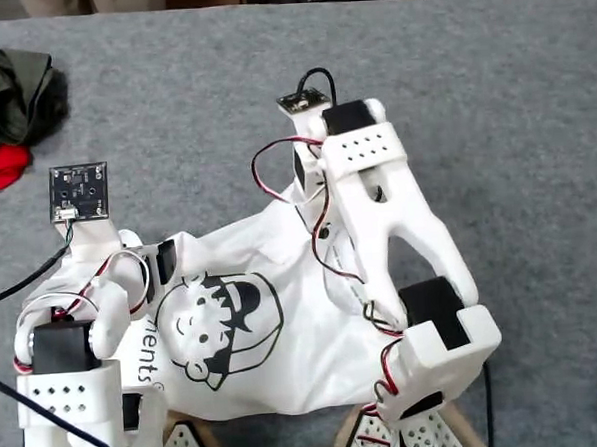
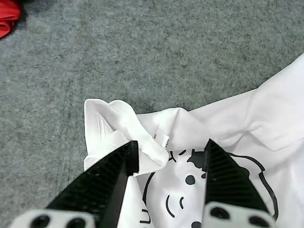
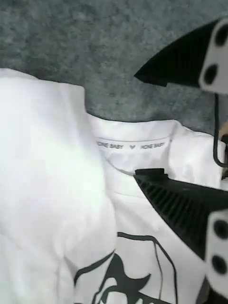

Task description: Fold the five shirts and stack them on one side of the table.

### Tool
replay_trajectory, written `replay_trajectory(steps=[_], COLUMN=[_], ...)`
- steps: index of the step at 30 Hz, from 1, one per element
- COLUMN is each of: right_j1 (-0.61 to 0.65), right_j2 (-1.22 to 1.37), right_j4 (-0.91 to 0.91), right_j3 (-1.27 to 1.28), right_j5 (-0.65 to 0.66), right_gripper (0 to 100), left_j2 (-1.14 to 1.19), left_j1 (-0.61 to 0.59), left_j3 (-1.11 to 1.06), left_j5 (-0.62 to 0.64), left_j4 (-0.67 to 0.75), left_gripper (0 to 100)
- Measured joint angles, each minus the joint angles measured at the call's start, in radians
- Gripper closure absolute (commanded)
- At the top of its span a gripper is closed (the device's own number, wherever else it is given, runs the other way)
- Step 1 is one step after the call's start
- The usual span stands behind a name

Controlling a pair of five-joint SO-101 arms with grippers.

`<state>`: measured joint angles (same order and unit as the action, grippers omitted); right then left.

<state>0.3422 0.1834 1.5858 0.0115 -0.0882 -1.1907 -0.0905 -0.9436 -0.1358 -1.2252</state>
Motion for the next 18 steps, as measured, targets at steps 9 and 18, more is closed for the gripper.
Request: replay_trajectory(steps=[9, 18], right_j1=[-0.084, -0.121], right_j2=[0.0, 0.097], right_j4=[-0.315, -0.353], right_j3=[0.112, 0.112], right_j5=[0.0, 0.0], right_gripper=[70.6, 70.6], left_j2=[0.0, 0.0], left_j1=[0.0, 0.0], left_j3=[0.0, 0.0], left_j5=[0.0, 0.0], left_j4=[0.0, 0.0], left_gripper=[77, 77])
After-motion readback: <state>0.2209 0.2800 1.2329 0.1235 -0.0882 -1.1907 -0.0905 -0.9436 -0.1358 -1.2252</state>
